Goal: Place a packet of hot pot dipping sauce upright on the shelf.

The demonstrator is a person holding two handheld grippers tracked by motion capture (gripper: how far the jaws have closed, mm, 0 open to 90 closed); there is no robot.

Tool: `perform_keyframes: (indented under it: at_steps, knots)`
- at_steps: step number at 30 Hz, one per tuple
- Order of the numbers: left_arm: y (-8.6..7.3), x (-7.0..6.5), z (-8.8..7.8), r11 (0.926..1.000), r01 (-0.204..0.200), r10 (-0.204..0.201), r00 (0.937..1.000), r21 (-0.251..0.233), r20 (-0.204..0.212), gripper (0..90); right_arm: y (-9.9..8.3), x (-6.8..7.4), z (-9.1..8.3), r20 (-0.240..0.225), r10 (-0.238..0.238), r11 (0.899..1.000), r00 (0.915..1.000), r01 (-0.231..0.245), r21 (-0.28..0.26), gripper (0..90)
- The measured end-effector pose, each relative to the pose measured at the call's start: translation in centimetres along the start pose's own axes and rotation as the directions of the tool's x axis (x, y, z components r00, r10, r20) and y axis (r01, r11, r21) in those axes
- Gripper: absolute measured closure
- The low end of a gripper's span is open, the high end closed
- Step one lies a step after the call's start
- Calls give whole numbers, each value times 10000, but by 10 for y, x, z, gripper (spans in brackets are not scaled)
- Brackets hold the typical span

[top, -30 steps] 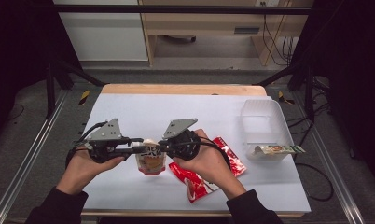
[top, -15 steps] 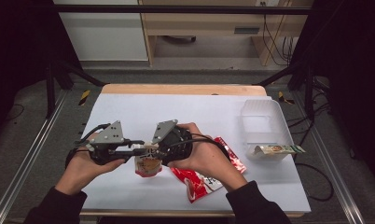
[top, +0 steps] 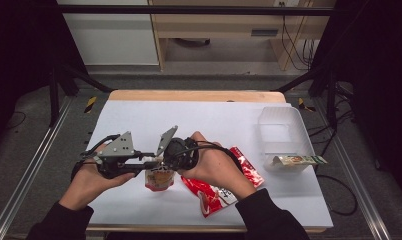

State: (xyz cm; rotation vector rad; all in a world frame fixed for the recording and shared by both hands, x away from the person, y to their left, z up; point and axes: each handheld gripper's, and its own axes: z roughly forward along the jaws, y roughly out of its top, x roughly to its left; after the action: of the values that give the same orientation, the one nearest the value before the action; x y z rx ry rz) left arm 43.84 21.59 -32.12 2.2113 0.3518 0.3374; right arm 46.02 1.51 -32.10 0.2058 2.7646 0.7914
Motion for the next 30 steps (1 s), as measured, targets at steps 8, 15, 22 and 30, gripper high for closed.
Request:
perform_keyframes:
  at_steps: [8,15,22,30]
  knots:
    - [-11,3,-3,9937,669,-695,9972,-894,-261,601,2,-5,-10,324,103,9997,9994,-95,-225,882]
    - [-29,3,-11,9844,1011,-1128,9907,-1441,-758,355,1,-19,-26,790,210,9994,9967,-187,-295,882]
    - [-57,3,-6,9753,1629,-1822,9751,-1491,-1264,192,-4,-30,-41,1228,314,9987,9919,-262,-440,881]
    - [-79,0,2,9671,1836,-2169,9567,-1762,-1939,107,-11,-35,-53,1403,273,9983,9897,-197,-554,880]
